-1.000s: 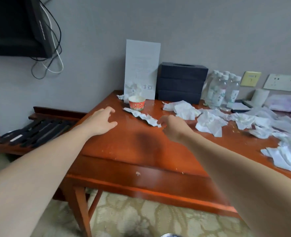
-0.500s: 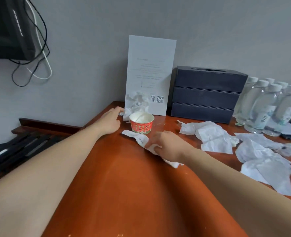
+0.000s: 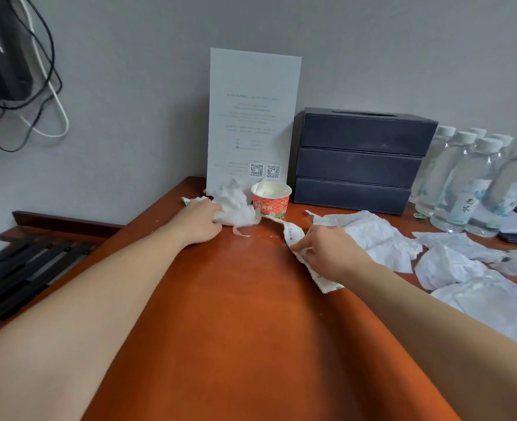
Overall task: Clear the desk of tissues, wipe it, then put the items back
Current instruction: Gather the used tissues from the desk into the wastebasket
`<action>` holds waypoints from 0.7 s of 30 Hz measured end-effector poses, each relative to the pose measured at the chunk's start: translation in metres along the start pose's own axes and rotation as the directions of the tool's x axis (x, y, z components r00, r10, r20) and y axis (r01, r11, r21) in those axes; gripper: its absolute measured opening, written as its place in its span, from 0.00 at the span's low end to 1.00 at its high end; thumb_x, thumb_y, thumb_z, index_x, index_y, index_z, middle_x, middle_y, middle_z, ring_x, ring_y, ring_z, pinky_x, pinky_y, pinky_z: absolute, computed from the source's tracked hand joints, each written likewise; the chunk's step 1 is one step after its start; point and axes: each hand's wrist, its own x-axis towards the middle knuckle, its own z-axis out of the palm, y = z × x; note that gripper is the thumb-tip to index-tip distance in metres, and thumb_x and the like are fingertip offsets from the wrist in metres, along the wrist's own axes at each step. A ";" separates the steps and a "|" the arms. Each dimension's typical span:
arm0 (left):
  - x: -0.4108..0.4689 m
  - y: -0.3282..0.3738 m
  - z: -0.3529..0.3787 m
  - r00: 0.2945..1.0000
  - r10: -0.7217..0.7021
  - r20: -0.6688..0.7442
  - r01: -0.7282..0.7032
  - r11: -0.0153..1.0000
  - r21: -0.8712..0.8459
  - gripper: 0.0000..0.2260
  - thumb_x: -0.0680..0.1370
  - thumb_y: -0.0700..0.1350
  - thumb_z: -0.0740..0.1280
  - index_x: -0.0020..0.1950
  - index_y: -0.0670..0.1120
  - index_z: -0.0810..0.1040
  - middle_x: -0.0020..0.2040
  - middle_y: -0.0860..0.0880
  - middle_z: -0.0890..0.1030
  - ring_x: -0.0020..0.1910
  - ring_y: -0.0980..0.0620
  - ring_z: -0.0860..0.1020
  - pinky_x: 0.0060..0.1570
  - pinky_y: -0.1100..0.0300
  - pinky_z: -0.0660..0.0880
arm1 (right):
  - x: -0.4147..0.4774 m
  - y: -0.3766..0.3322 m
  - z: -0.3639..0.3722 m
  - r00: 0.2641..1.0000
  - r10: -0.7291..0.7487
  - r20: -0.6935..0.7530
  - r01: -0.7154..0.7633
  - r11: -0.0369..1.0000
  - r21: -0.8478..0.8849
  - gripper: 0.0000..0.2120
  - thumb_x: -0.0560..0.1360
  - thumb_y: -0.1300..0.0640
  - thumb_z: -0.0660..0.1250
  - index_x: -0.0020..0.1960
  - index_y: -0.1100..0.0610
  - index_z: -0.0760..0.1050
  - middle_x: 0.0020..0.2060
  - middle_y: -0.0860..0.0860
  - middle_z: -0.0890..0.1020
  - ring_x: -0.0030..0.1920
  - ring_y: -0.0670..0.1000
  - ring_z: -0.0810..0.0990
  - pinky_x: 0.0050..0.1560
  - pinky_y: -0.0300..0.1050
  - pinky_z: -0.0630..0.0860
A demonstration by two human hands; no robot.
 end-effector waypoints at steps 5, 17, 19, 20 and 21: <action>-0.041 0.005 -0.013 0.996 -0.031 0.081 0.024 0.997 0.078 0.05 0.76 0.48 0.63 0.47 0.49 0.78 0.51 0.50 0.78 0.48 0.50 0.77 0.47 0.52 0.75 | -0.021 -0.021 -0.011 0.992 0.066 0.106 -0.059 0.996 -0.061 0.18 0.77 0.58 0.59 0.64 0.52 0.79 0.56 0.54 0.76 0.59 0.57 0.76 0.53 0.46 0.75; -0.159 0.069 -0.027 0.971 -0.012 0.241 0.041 0.992 -0.115 0.28 0.79 0.69 0.51 0.61 0.52 0.79 0.54 0.49 0.79 0.54 0.49 0.77 0.55 0.52 0.71 | -0.125 -0.052 -0.041 0.946 0.059 0.319 -0.044 0.998 -0.053 0.22 0.80 0.56 0.62 0.74 0.50 0.68 0.64 0.52 0.69 0.66 0.56 0.69 0.63 0.47 0.70; -0.177 0.072 -0.021 0.971 0.063 0.232 -0.048 0.996 -0.069 0.18 0.82 0.57 0.55 0.44 0.49 0.79 0.40 0.51 0.74 0.42 0.50 0.74 0.43 0.55 0.69 | -0.145 -0.051 -0.039 0.963 0.071 0.258 -0.076 0.997 0.009 0.20 0.80 0.58 0.63 0.72 0.50 0.71 0.57 0.50 0.69 0.64 0.55 0.71 0.60 0.44 0.71; -0.186 0.074 -0.019 0.969 0.082 0.234 -0.071 0.996 -0.057 0.16 0.82 0.52 0.58 0.39 0.48 0.77 0.34 0.52 0.70 0.37 0.51 0.70 0.38 0.57 0.65 | -0.156 -0.049 -0.038 0.969 0.079 0.234 -0.091 0.995 0.039 0.19 0.80 0.58 0.63 0.71 0.50 0.72 0.55 0.49 0.69 0.62 0.54 0.72 0.59 0.43 0.71; -0.194 0.077 -0.018 0.969 0.089 0.232 -0.078 0.995 -0.056 0.14 0.81 0.50 0.60 0.40 0.48 0.79 0.32 0.52 0.68 0.34 0.53 0.68 0.36 0.58 0.63 | -0.166 -0.048 -0.039 0.972 0.091 0.215 -0.107 0.992 0.066 0.18 0.80 0.57 0.64 0.69 0.51 0.73 0.55 0.49 0.71 0.61 0.53 0.73 0.57 0.42 0.71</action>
